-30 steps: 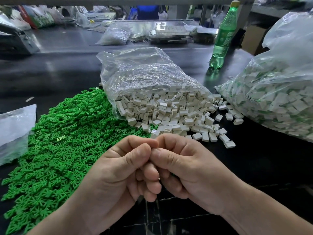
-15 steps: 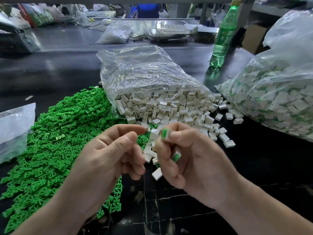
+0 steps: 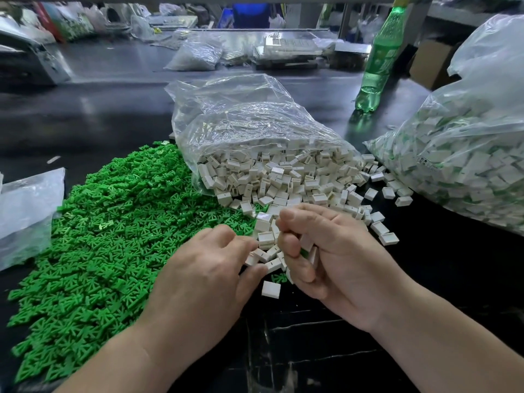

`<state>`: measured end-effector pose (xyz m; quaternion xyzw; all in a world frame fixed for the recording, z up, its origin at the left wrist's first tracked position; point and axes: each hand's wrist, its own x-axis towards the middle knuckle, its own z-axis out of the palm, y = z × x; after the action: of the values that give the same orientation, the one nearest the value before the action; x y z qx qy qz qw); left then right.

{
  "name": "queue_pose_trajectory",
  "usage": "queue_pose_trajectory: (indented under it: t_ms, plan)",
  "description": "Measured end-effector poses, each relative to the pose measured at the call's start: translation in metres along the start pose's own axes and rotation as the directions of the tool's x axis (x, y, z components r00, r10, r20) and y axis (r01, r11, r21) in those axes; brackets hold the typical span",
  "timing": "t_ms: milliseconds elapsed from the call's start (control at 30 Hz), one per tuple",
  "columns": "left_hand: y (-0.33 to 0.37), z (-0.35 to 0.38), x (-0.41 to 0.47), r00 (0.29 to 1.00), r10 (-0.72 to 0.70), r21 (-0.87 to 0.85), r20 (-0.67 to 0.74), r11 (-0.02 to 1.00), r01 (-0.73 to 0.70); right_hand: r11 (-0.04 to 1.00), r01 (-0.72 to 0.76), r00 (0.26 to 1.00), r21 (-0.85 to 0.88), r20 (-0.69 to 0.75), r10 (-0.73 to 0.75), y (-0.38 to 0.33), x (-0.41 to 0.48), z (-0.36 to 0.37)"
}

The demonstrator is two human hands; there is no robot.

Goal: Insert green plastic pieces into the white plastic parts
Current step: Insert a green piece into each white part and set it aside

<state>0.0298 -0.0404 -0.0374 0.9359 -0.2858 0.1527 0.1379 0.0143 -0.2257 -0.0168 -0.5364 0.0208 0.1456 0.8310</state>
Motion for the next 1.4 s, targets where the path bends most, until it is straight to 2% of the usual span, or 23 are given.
queue_pose_trajectory:
  t_ms: [133,300,400,500,600,667,733,833,867,933,1000,1067,1133,1200,1400]
  plan:
    - [-0.003,0.000,0.003,0.998,-0.019,0.036,0.052,0.999,0.017,0.996,0.018,1.000,-0.089,-0.004,-0.019,0.002,0.000,0.004]
    - [0.002,-0.002,0.004,0.997,-0.056,0.034,0.047,0.998,0.054,0.990,0.037,0.999,-0.139,0.005,-0.036,0.004,-0.001,0.005]
    - [0.001,-0.008,0.003,0.990,-0.138,-0.143,-0.013,0.981,0.135,0.976,0.053,0.998,-0.212,-0.014,-0.057,0.004,-0.001,0.006]
    - [0.001,-0.019,0.002,0.958,-0.258,-0.410,-0.124,0.893,0.187,0.941,0.061,0.997,-0.334,-0.030,-0.076,0.007,-0.002,0.006]
    - [0.009,-0.026,0.000,0.947,-0.276,-0.521,-0.167,0.839,0.153,0.949,-0.016,0.999,-0.313,0.037,0.029,0.008,-0.004,0.009]
    - [0.013,-0.025,-0.001,0.963,-0.204,-0.469,-0.177,0.878,0.100,0.949,-0.043,0.994,-0.312,0.085,0.073,0.009,-0.005,0.010]
    - [0.012,-0.024,-0.001,0.974,-0.146,-0.444,-0.171,0.894,0.056,0.936,-0.009,0.995,-0.353,0.089,0.043,0.011,-0.005,0.010]
    - [0.002,-0.024,0.000,0.985,-0.097,-0.393,-0.143,0.919,0.033,0.951,0.021,0.999,-0.309,0.041,-0.009,0.008,-0.005,0.010]
    - [-0.005,-0.024,0.000,0.986,-0.113,-0.325,-0.126,0.944,0.066,0.956,0.023,1.000,-0.293,0.018,-0.019,0.006,-0.005,0.011]
    - [-0.021,-0.021,0.001,0.973,-0.231,-0.080,-0.019,0.970,0.229,0.966,0.013,1.000,-0.258,-0.020,-0.019,0.003,-0.005,0.010]
    - [-0.032,-0.019,0.004,0.895,-0.411,0.151,0.173,0.909,0.388,0.977,0.004,0.999,-0.213,-0.042,-0.013,0.001,-0.005,0.010]
    - [-0.035,-0.013,0.003,0.860,-0.424,0.247,0.284,0.899,0.362,0.982,0.001,0.999,-0.188,-0.052,-0.011,0.001,-0.005,0.011]
    - [-0.033,-0.010,0.004,0.901,-0.317,0.269,0.295,0.933,0.241,0.983,-0.002,0.998,-0.182,-0.065,-0.010,0.002,-0.005,0.011]
    - [-0.031,-0.008,0.004,0.953,-0.221,0.243,0.208,0.955,0.169,0.983,0.000,0.997,-0.186,-0.073,-0.014,0.003,-0.004,0.009]
    - [-0.033,-0.006,0.005,0.987,-0.137,0.134,0.079,0.983,0.125,0.977,0.004,0.999,-0.213,-0.050,-0.015,0.006,-0.001,0.006]
